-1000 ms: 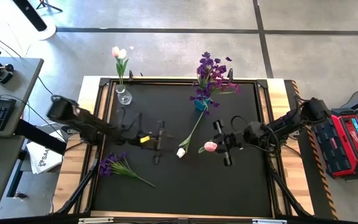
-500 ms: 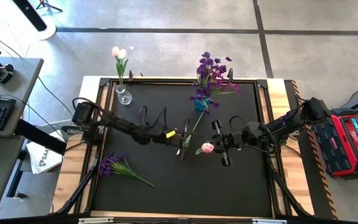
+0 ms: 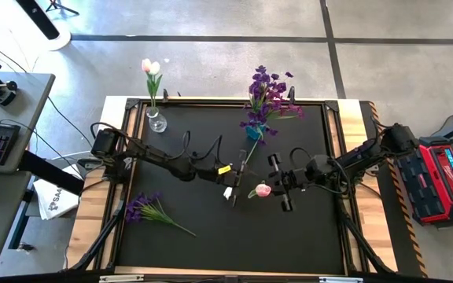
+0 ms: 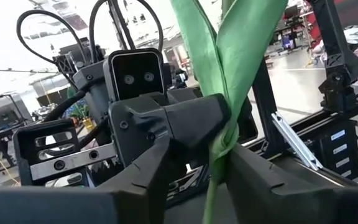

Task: Sort flowers into vase by color
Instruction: Put the pink tulip into the transparent vase

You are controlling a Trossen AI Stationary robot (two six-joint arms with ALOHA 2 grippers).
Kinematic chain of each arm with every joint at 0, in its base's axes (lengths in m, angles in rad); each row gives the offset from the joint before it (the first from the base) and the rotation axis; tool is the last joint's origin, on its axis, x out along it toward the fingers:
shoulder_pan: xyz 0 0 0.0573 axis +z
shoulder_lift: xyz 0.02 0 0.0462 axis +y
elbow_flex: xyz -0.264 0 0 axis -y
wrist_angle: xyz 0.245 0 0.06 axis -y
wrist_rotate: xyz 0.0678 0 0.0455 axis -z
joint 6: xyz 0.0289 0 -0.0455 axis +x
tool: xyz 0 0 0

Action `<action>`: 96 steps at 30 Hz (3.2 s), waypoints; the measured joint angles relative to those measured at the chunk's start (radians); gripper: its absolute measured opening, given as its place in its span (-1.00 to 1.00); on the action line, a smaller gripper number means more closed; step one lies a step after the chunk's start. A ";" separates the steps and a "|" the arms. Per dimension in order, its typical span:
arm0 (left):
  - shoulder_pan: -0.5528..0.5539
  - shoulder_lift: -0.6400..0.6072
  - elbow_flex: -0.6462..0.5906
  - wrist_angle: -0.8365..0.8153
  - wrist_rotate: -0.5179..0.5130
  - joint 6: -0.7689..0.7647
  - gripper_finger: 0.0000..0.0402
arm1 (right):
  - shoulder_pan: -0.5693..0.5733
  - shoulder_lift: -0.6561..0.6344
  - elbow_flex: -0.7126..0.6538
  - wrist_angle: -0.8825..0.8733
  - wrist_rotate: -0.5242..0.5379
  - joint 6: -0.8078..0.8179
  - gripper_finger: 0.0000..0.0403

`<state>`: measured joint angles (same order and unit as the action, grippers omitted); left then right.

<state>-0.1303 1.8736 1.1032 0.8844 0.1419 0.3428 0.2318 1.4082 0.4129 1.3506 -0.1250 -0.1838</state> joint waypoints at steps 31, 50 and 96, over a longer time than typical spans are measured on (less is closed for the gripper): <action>-0.032 -0.095 -0.037 -0.526 -0.361 -0.053 -0.99 | 0.064 -0.257 0.001 -0.288 0.026 0.100 -0.05; -0.048 -0.603 -0.151 -0.906 -0.631 -0.148 -0.99 | 0.215 -0.354 0.001 -0.482 0.231 0.044 -0.04; 0.737 -1.113 -0.372 -1.233 -0.847 -0.420 -0.99 | 0.218 -0.354 0.000 -0.497 0.317 0.036 -0.04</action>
<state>0.6065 0.7606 0.7315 -0.3485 -0.7052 -0.0769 0.4496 1.0546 0.4129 0.8539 0.1917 -0.1476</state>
